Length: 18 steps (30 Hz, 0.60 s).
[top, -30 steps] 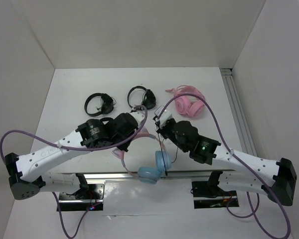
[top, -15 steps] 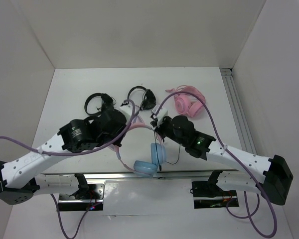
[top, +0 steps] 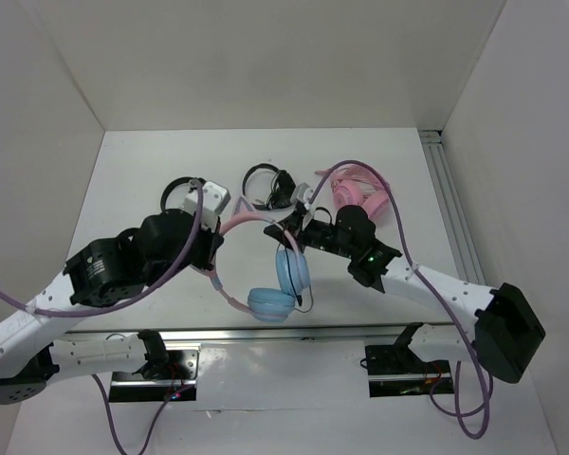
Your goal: Wrap the headphones
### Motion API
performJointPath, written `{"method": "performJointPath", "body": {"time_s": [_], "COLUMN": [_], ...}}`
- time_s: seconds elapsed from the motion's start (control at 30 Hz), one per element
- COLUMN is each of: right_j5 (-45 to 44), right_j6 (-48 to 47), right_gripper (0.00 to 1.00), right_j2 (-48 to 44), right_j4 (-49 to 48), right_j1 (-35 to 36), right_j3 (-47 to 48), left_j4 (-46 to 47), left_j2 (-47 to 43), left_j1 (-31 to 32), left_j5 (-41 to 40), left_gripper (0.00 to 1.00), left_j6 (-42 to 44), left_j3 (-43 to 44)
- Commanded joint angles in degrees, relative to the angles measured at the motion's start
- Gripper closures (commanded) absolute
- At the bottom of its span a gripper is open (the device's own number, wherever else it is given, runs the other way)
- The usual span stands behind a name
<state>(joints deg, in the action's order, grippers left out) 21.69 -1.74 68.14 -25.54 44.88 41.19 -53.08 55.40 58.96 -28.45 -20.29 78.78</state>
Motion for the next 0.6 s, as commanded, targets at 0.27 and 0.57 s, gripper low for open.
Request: {"method": "performJointPath", "body": {"time_s": [0.27,0.57], "right_j5": [8.9,10.1], "right_j6": [21.8,30.7], "right_gripper": [0.85,0.93], "right_j2": [19.5,33.4], "right_j4": [-39.7,-56.7], "right_j1": [-3.1,-2.5], "right_j3": [-4.3,-2.5], "left_j4": [14.8,4.4], "left_j2": [0.4,4.3], "left_j1": [0.8,0.8], "left_j5": [-4.1,-25.6], "left_gripper": [1.00,1.00], "left_j6": [-12.1,-26.1], "left_j3": [9.4,18.3]}}
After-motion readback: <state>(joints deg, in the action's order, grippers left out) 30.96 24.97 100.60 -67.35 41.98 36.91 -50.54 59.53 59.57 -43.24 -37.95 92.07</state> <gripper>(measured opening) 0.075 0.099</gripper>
